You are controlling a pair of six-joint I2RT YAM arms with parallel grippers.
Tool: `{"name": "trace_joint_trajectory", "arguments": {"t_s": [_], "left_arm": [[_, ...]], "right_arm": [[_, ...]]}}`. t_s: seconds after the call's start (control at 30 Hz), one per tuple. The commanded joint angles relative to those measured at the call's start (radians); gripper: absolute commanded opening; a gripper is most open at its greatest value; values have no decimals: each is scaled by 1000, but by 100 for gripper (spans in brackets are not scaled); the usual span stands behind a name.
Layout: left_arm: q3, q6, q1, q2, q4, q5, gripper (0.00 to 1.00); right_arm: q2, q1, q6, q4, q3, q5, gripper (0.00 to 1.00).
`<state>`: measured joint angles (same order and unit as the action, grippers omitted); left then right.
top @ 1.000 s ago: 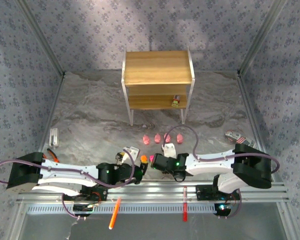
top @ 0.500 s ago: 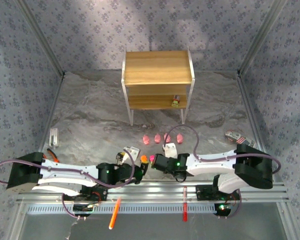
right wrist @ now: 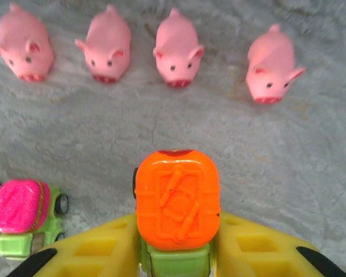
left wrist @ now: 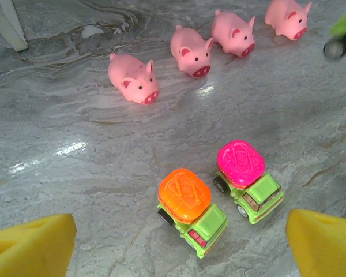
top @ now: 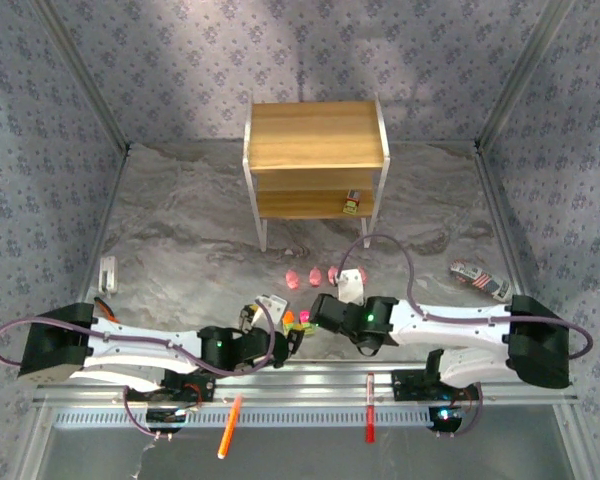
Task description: Place and organize the plastic toys onto the shelf
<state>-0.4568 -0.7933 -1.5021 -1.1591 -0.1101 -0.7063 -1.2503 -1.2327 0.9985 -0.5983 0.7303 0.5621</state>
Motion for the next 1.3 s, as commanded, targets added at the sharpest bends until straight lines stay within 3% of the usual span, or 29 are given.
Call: {"name": "trace_joint_trajectory", "arguments": {"t_s": [0.0, 0.43, 0.7, 1.27], "left_arm": [[-12, 12, -10, -14, 20, 8, 93], [18, -92, -11, 67, -77, -73, 93], [0, -160, -10, 69, -168, -111, 93], [-14, -146, -10, 41, -152, -96, 93]], "right_arm": [[41, 32, -55, -70, 54, 56, 33], [43, 185, -218, -56, 228, 72, 32], [-36, 242, -284, -21, 354, 88, 32], [-197, 362, -353, 52, 544, 84, 32]]}}
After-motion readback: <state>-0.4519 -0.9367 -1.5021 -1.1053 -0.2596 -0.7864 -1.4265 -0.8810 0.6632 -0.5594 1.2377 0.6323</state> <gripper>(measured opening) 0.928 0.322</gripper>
